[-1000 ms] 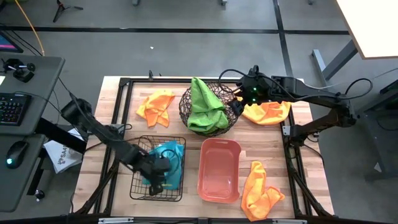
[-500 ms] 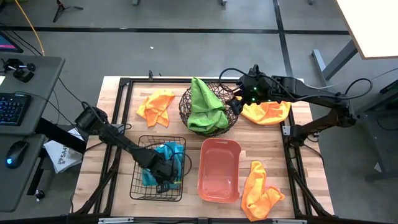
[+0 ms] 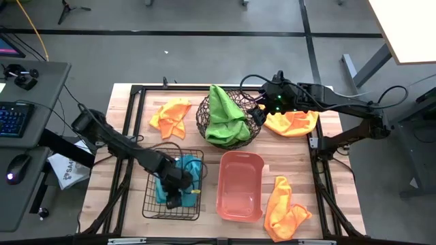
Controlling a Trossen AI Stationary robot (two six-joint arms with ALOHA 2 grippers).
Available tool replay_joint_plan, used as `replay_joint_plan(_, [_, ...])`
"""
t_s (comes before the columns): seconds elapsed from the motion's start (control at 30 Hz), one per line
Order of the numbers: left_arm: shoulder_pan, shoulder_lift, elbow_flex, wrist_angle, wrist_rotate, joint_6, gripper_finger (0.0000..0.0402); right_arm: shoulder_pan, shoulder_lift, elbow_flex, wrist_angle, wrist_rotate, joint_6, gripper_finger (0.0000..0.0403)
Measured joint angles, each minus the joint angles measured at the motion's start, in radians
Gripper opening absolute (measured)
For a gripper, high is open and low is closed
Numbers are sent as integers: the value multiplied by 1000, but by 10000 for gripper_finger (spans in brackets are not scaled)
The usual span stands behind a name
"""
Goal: Sort microfiber towel by color & place in baskets
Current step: Put the blue microfiber towel into the black wire basket, then put the top right orange microfiber towel into the orange bin
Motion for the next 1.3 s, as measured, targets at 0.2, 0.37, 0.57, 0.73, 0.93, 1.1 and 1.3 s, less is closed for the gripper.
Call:
replay_joint_plan(0.2, [29, -160, 0, -58, 58, -49, 172, 0, 0, 0, 0, 0, -26, 307])
replay_joint_plan(0.37, [82, -307, 0, -90, 136, -95, 182, 0, 0, 0, 0, 0, -27, 307])
replay_joint_plan(0.57, [158, -460, 0, -54, 55, -103, 182, 11, -9, 0, -103, -82, -11, 307])
replay_joint_plan(0.73, [179, -556, 0, 11, -295, -8, 182, 110, -18, -27, -367, -83, 68, 307])
replay_joint_plan(0.93, [197, -601, 0, 86, -525, 145, 182, 300, -100, -195, -427, -44, 368, 307])
replay_joint_plan(1.1, [303, -641, 0, 123, -564, 207, 182, 363, -181, -370, -419, 46, 713, 307])
replay_joint_plan(1.3, [476, -659, 0, 214, -532, 232, 182, 176, -209, -536, -278, 115, 849, 307])
